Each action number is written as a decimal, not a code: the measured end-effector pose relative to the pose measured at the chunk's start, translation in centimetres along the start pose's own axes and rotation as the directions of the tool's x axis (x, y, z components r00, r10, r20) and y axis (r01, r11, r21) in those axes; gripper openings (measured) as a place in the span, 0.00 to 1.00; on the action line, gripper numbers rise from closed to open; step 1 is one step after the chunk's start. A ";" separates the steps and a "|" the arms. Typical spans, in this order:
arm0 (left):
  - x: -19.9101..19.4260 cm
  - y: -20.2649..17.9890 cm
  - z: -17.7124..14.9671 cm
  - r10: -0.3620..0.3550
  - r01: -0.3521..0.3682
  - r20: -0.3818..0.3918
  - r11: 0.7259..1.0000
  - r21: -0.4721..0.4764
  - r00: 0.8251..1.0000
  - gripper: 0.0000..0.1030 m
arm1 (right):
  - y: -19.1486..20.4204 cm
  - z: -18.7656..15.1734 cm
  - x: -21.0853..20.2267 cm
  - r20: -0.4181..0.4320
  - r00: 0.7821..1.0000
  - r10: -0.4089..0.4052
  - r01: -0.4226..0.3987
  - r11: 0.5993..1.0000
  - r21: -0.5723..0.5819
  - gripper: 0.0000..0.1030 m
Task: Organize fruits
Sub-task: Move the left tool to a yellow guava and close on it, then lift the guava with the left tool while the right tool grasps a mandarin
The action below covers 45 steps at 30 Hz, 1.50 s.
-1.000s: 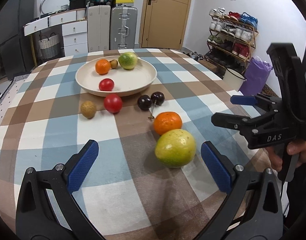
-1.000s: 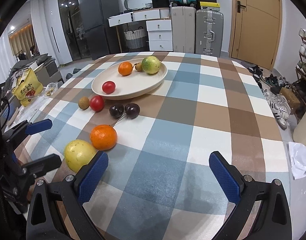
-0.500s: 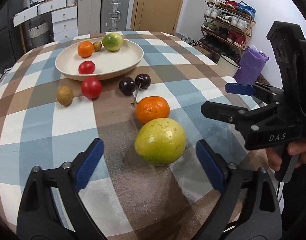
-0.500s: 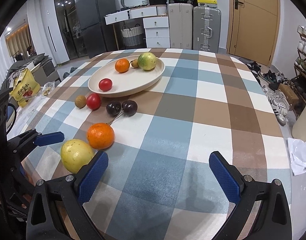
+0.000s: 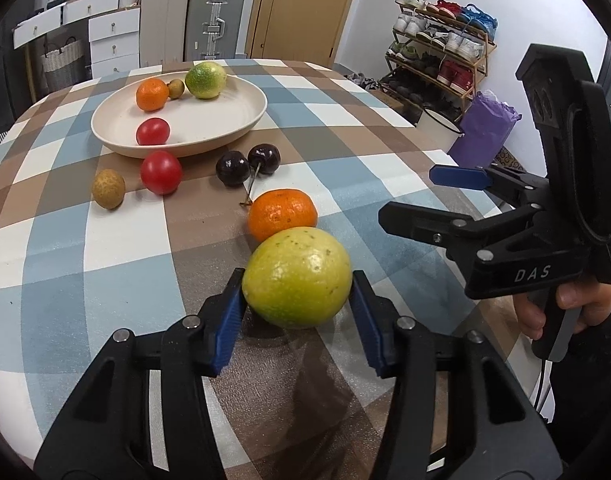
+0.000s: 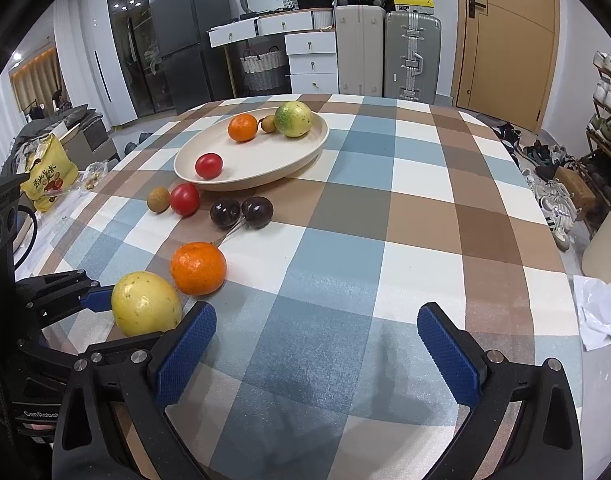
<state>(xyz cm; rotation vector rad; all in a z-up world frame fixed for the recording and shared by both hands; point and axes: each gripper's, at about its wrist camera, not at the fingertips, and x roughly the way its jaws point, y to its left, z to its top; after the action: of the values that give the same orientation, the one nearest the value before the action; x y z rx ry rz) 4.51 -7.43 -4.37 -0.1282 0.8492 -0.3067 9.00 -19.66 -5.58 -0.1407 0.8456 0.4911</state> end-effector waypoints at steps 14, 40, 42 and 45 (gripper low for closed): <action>-3.2 2.7 0.7 0.050 -0.046 0.087 0.998 -0.048 0.995 0.47 | 2.3 -0.1 1.0 -0.025 0.997 0.074 -0.075 0.996 -0.045 0.99; -6.2 8.1 1.1 0.142 -0.120 0.154 0.982 -0.148 0.978 0.47 | 7.6 2.2 5.8 -0.098 0.988 0.122 -0.132 0.985 -0.107 0.79; -6.1 8.4 1.0 0.148 -0.124 0.152 0.980 -0.154 0.977 0.47 | 7.8 2.3 6.0 -0.093 0.990 0.111 -0.121 0.986 -0.114 0.76; -6.2 8.7 1.0 0.152 -0.127 0.155 0.979 -0.162 0.976 0.47 | 7.9 2.4 6.1 -0.088 0.991 0.106 -0.115 0.987 -0.113 0.68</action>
<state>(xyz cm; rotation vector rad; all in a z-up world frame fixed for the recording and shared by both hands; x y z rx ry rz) 3.36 2.79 -1.30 -0.2314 0.7108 -0.0967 10.32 -9.78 -7.93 -0.2248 0.9075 0.6437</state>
